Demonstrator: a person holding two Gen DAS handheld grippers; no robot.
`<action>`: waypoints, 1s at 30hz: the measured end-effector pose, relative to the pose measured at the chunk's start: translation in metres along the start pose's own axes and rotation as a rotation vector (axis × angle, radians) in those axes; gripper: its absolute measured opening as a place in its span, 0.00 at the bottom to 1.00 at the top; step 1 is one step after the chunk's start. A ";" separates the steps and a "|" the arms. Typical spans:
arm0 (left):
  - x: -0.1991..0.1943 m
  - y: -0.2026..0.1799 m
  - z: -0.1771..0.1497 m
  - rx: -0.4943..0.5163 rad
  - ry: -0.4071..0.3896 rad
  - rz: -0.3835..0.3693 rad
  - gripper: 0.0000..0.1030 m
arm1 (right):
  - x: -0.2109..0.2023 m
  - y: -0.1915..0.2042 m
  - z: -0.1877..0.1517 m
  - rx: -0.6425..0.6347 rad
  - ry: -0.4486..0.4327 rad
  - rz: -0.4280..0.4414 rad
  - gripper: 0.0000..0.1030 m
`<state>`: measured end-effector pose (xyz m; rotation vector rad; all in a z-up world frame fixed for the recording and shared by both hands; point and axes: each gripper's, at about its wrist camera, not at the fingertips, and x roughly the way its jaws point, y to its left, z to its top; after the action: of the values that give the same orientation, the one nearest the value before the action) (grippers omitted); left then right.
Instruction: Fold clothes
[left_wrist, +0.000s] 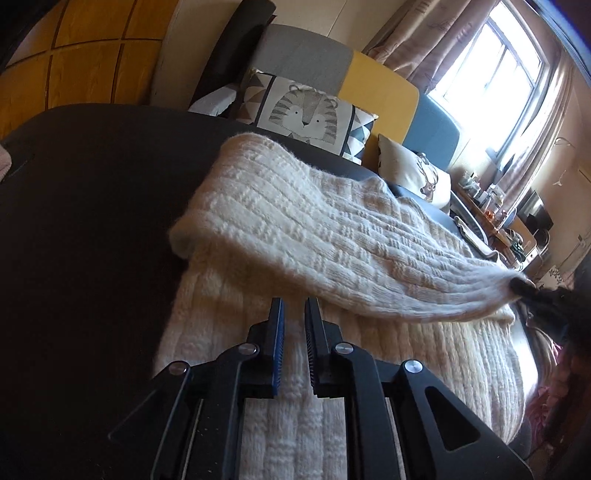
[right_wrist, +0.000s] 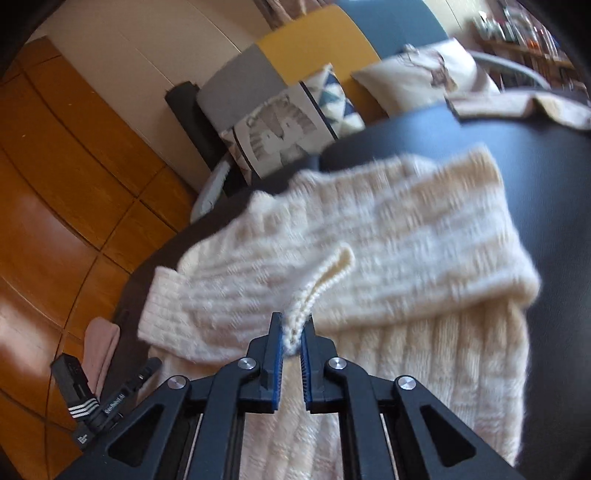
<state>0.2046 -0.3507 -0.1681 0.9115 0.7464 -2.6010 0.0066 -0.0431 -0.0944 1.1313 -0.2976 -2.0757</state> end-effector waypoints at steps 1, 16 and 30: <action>0.003 0.000 0.004 0.004 0.007 0.003 0.14 | -0.004 0.006 0.008 -0.020 -0.022 -0.005 0.07; 0.031 0.016 0.053 -0.056 -0.072 0.158 0.16 | -0.030 0.003 0.073 -0.012 -0.175 -0.081 0.06; 0.040 0.023 0.039 -0.108 0.003 0.108 0.22 | -0.010 -0.068 0.052 0.152 -0.102 -0.160 0.06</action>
<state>0.1649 -0.3949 -0.1767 0.8987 0.8061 -2.4412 -0.0656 0.0043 -0.0928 1.1737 -0.4331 -2.2878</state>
